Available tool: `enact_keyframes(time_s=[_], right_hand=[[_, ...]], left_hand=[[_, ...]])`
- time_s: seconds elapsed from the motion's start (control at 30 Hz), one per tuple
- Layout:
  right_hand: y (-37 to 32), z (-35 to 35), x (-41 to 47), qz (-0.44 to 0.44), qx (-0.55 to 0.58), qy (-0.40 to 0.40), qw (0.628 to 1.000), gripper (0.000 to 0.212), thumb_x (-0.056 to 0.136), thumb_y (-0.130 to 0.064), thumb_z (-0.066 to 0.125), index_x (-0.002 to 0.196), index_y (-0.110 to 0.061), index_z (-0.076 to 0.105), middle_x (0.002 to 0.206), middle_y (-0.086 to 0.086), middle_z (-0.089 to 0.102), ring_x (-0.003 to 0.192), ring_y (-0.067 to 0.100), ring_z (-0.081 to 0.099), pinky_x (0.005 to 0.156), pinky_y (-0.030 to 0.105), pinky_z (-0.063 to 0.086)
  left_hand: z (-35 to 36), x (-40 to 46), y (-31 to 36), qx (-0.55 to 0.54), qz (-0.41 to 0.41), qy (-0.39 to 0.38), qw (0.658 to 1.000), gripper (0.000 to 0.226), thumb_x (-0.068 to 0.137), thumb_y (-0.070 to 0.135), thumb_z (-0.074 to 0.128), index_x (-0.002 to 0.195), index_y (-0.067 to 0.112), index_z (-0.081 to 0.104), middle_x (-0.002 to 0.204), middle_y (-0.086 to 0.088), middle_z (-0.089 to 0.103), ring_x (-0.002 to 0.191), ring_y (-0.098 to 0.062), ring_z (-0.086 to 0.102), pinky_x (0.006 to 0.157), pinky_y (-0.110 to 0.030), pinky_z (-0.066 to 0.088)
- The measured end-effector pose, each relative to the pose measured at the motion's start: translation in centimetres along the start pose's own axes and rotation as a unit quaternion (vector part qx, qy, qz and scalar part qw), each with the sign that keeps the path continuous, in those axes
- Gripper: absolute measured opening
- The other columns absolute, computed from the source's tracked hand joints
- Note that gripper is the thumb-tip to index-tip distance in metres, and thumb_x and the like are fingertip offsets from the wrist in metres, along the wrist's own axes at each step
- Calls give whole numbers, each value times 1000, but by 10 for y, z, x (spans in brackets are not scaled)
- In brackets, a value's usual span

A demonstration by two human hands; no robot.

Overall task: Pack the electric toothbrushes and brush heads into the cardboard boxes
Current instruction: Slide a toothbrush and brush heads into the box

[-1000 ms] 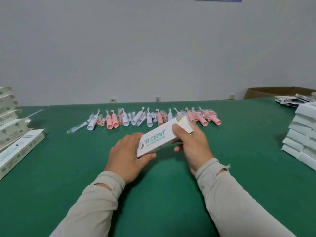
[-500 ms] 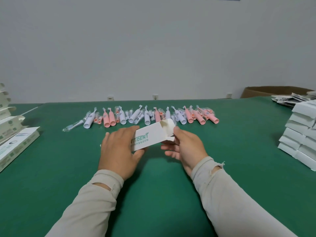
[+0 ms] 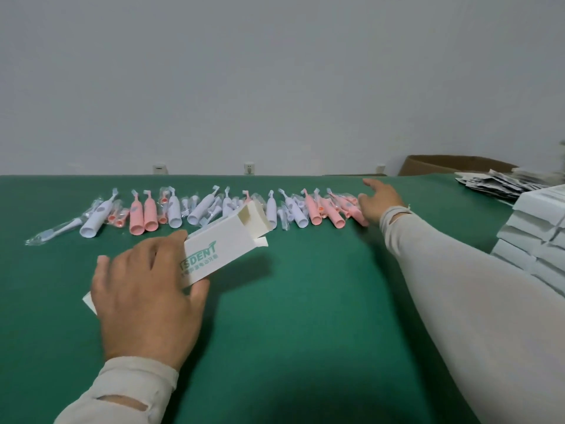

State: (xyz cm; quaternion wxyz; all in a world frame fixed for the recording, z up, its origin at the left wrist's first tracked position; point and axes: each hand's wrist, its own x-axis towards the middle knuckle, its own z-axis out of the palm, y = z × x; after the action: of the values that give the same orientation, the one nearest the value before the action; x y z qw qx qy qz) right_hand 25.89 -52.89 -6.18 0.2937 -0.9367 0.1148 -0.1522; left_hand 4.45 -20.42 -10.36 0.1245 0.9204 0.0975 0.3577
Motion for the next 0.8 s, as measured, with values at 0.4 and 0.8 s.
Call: enact_keyframes(time_s=[0.4, 0.8], right_hand=[[7, 36, 61, -43, -106, -121, 986, 36, 97, -18, 60, 133, -21, 64, 121, 9, 68, 86, 26, 63, 81, 27, 51], [32, 2, 4, 60, -229, -61, 970, 32, 88, -36, 68, 74, -13, 50, 73, 6, 55, 67, 27, 56, 66, 31, 45]], left_hand=[[12, -1, 2, -11, -5, -3, 1000, 59, 69, 27, 84, 123, 18, 65, 111, -9, 64, 104, -36, 56, 109, -64, 30], [9, -1, 3, -1, 10, 1, 1000, 50, 76, 32, 73, 122, 14, 65, 106, -18, 65, 97, -42, 55, 97, -66, 38]])
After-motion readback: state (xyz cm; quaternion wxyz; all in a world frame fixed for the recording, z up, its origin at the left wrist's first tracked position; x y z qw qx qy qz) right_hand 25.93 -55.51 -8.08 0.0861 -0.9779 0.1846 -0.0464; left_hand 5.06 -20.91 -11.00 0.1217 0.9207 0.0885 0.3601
